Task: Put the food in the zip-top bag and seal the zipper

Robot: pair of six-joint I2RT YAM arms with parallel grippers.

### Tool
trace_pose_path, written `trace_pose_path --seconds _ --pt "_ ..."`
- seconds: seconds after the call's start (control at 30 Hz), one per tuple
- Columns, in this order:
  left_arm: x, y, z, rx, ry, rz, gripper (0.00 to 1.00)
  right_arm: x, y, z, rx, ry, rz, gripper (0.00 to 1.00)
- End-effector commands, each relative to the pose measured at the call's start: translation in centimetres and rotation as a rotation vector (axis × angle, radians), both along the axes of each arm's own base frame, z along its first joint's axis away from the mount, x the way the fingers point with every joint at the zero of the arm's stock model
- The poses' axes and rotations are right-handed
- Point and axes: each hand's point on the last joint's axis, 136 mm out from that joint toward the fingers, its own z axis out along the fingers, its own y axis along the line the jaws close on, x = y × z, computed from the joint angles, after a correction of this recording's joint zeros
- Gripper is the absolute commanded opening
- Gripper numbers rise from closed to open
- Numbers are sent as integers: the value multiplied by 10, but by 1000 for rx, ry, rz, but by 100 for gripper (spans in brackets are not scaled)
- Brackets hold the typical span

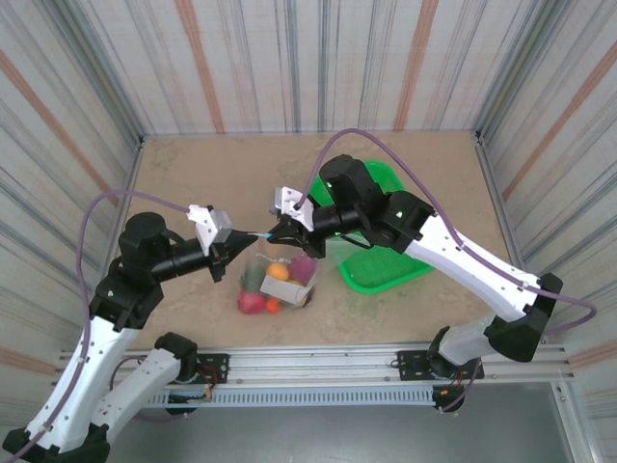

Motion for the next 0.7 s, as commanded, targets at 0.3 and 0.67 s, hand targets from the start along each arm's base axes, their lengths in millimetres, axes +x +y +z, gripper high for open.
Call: trace_pose_path --seconds 0.3,0.67 --pt "34 64 8 17 -82 457 0 30 -73 -46 -139 137 -281 0" --pt "46 115 -12 0 -14 772 0 54 -119 -58 -191 81 -473 0"
